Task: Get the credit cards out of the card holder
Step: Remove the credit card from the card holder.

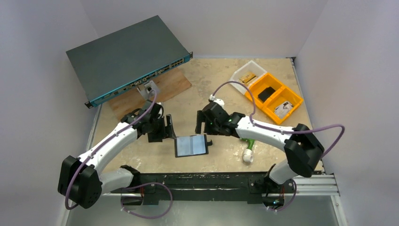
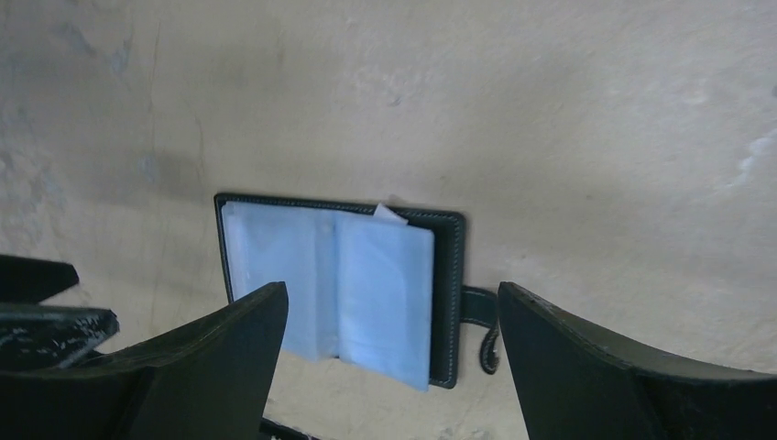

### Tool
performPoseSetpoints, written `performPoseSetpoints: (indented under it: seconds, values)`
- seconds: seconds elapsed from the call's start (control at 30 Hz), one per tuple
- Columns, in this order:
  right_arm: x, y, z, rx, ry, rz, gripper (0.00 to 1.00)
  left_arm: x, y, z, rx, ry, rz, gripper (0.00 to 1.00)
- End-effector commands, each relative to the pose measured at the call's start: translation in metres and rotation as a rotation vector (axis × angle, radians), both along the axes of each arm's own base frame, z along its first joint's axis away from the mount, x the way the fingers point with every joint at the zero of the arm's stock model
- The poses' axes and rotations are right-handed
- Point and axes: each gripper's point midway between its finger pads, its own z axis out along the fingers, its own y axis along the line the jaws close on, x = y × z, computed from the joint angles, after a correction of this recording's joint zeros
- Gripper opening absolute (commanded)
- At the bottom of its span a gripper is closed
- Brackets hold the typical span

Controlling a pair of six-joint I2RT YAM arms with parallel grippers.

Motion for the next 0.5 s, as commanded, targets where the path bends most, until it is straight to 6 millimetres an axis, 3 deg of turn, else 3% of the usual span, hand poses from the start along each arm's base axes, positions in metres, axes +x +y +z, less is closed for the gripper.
performPoseSetpoints:
  seconds: [0.0,0.27,0.47]
  values:
    - [-0.004,0.042,0.012,0.043,-0.04,0.05,0.83,0.007,0.007,0.0,0.009,-0.017,0.064,0.7]
    - [-0.026,0.085,-0.01,0.015,-0.005,0.166,0.74,0.008,0.022,-0.008,0.041,0.007,0.127,0.7]
    - [-0.034,0.099,-0.025,-0.008,0.017,0.203,0.61,0.007,0.028,-0.013,0.039,0.018,0.15,0.7]
